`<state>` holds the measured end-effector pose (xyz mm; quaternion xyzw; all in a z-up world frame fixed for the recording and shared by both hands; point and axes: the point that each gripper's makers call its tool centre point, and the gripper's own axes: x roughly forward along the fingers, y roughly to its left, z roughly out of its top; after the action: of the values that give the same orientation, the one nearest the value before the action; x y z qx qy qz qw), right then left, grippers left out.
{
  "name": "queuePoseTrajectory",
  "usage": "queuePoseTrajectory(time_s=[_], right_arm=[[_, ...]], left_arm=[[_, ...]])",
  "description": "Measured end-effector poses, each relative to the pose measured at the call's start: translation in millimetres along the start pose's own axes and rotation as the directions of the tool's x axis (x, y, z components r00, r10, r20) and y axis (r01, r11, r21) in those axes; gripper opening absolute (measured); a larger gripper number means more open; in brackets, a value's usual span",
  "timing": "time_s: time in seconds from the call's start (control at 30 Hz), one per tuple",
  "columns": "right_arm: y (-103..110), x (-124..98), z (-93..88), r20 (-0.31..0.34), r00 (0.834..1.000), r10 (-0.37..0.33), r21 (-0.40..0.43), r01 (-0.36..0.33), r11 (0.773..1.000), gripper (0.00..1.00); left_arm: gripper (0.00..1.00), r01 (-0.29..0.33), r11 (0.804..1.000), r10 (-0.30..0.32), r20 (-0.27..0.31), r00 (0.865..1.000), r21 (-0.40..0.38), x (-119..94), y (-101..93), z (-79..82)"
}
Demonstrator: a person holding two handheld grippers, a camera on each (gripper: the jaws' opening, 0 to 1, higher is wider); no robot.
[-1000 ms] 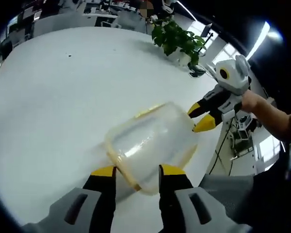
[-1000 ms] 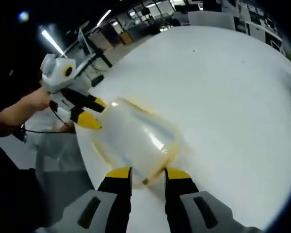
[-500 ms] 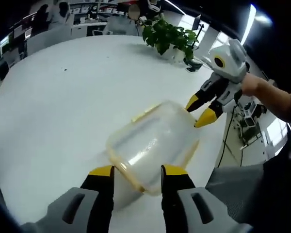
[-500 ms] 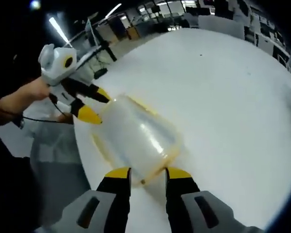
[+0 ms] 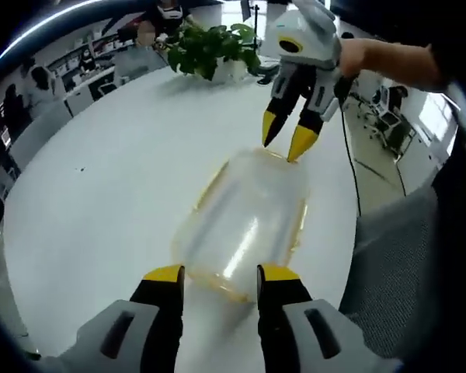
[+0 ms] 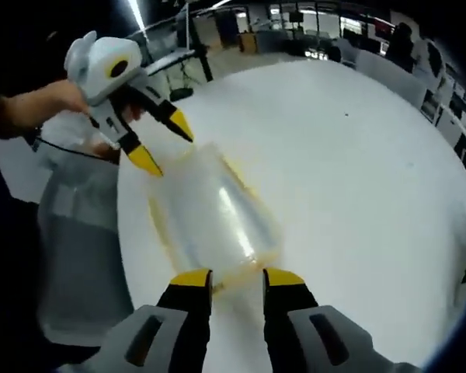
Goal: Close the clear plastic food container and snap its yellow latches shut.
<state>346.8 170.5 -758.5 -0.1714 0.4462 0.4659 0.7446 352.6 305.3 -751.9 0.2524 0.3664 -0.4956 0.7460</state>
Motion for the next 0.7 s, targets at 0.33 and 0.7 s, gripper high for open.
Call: queuePoseTrajectory(time_s=[0.33, 0.7], right_arm=[[12, 5, 18.3, 0.046, 0.998, 0.041, -0.131, -0.035, 0.991, 0.23], [28, 21, 35.2, 0.051, 0.996, 0.076, -0.239, -0.062, 0.969, 0.22]], left_arm=[[0.35, 0.072, 0.975, -0.074, 0.005, 0.997, 0.209, 11, -12.2, 19.6], [0.31, 0.102, 0.962, -0.104, -0.006, 0.995, 0.255, 20, -19.5, 30.9]])
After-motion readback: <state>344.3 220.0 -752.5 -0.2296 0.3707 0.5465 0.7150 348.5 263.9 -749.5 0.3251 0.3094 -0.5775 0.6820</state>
